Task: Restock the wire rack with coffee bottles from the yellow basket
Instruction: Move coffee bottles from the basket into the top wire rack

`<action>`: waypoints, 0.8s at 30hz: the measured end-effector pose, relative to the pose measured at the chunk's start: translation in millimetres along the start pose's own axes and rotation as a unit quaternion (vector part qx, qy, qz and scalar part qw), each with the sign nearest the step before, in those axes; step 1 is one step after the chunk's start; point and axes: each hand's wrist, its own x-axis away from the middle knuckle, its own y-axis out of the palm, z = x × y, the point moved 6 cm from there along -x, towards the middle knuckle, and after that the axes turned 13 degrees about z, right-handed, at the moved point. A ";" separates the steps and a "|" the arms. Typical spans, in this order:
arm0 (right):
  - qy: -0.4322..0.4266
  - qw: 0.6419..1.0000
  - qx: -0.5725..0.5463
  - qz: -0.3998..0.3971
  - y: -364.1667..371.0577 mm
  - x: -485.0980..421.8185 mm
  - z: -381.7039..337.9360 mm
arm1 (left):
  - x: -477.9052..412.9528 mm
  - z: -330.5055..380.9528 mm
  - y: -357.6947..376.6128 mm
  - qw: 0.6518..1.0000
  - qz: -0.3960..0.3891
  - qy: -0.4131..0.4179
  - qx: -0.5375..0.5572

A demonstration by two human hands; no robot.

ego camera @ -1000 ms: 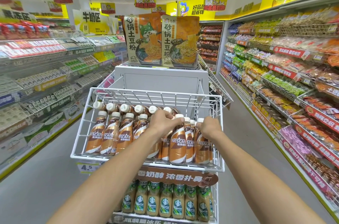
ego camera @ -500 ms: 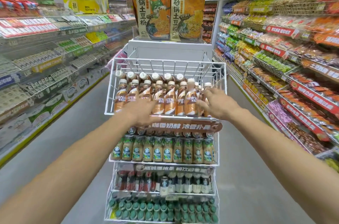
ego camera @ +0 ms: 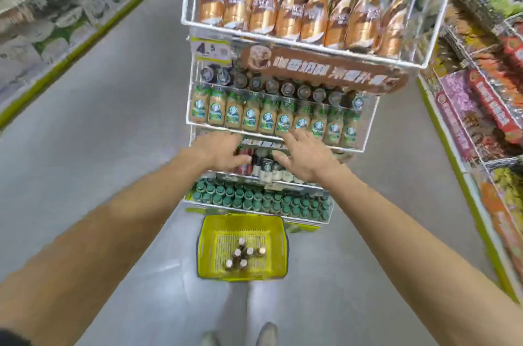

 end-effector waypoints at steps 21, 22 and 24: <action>0.099 0.980 -0.095 -0.141 825.6 96.9 94.0 | -14.3 -93.5 805.6 0.984 -0.104 -0.061 0.129; 0.098 0.983 -0.101 -0.122 833.0 93.0 98.0 | -18.7 -92.3 814.2 0.985 -0.087 -0.066 0.132; 0.091 0.985 -0.116 -0.091 835.2 84.7 102.2 | -24.1 -93.0 817.9 0.985 -0.050 -0.081 0.146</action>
